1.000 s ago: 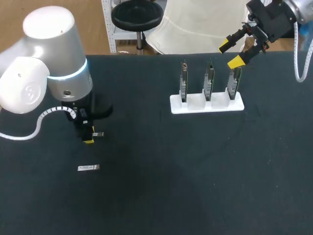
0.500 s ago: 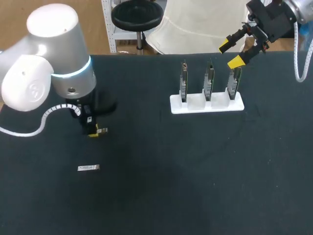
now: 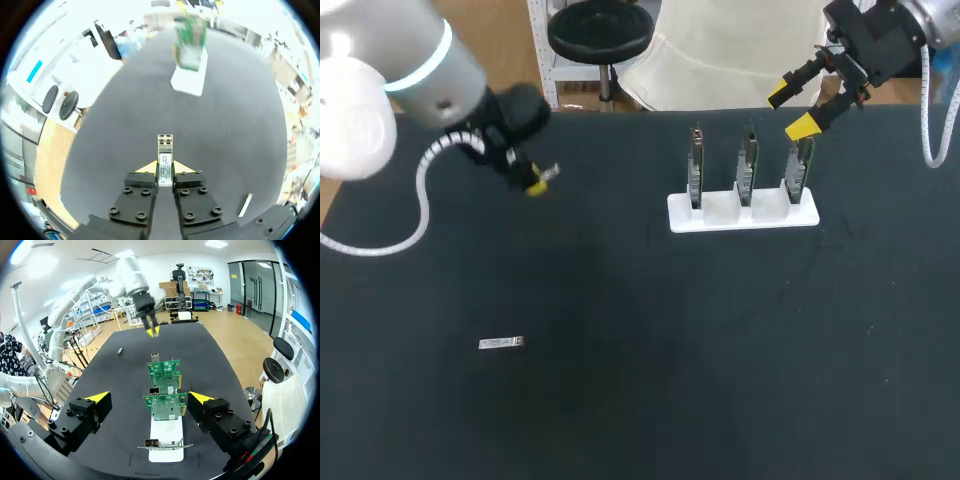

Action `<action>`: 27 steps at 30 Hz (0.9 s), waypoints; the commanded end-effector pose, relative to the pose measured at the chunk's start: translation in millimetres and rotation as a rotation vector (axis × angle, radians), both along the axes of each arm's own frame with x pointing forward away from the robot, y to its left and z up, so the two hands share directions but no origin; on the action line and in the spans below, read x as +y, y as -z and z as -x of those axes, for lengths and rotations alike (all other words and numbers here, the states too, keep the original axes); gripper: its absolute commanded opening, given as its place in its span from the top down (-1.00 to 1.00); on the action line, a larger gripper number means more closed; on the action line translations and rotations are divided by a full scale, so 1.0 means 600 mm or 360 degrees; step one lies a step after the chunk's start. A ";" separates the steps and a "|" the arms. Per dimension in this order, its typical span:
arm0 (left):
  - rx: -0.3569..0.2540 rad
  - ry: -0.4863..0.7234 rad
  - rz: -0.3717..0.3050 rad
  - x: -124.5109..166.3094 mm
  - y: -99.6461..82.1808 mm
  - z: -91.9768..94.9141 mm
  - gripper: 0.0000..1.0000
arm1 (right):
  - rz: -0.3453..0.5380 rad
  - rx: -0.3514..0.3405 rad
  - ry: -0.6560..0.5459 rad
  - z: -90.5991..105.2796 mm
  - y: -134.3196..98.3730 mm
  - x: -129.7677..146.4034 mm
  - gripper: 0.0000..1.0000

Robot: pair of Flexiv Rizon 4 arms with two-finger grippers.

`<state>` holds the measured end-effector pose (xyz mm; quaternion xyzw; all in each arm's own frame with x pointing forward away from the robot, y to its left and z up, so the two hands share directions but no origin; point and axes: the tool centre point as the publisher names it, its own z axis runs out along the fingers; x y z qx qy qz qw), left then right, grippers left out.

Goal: Pick up the optical module with the left hand, and insert it into the network port with the right hand.

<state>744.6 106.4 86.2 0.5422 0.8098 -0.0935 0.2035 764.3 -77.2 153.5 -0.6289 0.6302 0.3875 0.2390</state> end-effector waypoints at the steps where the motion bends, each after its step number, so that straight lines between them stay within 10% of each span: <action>1: -0.0148 -0.0137 0.0537 -0.022 -0.047 -0.030 1.00 | -0.0001 -0.0003 0.0002 0.001 0.000 0.000 -1.00; 13: -0.0375 0.0009 0.1147 -0.157 -0.184 -0.089 1.00 | -0.0001 -0.0003 0.0002 0.001 0.000 0.000 -1.00; 27: -0.0468 0.0344 0.1450 -0.300 -0.249 -0.086 1.00 | -0.0001 -0.0003 0.0002 0.001 0.000 0.000 -1.00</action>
